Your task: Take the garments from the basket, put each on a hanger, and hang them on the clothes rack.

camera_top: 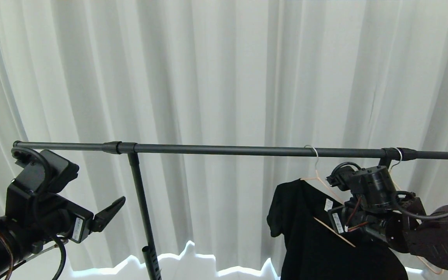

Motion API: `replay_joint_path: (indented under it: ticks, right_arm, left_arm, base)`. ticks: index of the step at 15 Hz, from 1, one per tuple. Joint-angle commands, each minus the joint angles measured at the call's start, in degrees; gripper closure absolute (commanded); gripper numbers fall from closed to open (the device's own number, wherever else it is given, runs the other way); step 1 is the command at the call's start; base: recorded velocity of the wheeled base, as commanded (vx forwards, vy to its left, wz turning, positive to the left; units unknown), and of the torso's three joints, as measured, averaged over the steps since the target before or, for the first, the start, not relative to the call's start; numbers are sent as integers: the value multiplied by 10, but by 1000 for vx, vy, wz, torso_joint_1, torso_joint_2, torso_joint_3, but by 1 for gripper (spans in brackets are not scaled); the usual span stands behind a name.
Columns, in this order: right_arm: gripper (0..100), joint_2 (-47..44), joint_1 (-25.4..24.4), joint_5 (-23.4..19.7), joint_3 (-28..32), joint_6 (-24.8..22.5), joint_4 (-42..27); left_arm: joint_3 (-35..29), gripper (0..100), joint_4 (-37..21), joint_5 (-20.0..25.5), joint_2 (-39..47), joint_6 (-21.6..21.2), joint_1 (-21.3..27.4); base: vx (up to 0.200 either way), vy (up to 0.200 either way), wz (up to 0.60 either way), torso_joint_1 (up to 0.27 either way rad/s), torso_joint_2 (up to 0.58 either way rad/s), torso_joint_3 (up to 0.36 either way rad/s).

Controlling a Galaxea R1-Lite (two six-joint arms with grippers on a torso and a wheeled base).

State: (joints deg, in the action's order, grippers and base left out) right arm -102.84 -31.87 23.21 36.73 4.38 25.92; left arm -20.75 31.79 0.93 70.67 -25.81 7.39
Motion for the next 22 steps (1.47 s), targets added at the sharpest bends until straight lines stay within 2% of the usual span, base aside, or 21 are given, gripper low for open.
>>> replay_joint_path:
  ticks: [1,2,3,7,11,14,16,18,20,22]
  right_arm:
    - [100,-3,-1,0,1,0,0]
    - [100,-2,-1,0,1,0,0]
    - [0,0,-1,0,0,2,0]
    - [0,33,-21,1,-11,10,-1]
    - [0,121,-66,-1,-29,8,-3]
    - [0,168,-72,-1,-31,-3,-17]
    - [0,212,-49,5,-26,-37,-85]
    - [0,253,-20,7,-26,-75,-135]
    - [0,282,-12,8,-27,-86,-179]
    - [0,293,-2,31,-35,-90,-212]
  left_arm:
    - [0,0,0,0,0,1,0]
    - [0,0,0,0,0,1,0]
    - [0,0,0,0,0,1,0]
    - [0,0,0,0,1,4,-4]
    - [1,0,1,0,0,7,-31]
    - [1,0,1,0,-4,8,-48]
    - [5,0,1,0,-9,9,-48]
    - [6,0,1,0,-14,9,-48]
    - [8,0,1,0,-15,15,-48]
    - [9,0,1,0,-13,22,-48]
  base:
    - [0,0,0,0,0,0]
    - [0,0,0,0,0,0]
    - [0,0,0,0,0,0]
    - [0,0,0,0,0,0]
    - [0,0,0,0,0,0]
    - [0,0,0,0,0,0]
    - [0,0,0,0,0,0]
    - [-200,0,0,5,2,2]
    - [-200,0,0,15,2,7]
    - [-200,0,0,-10,-2,17]
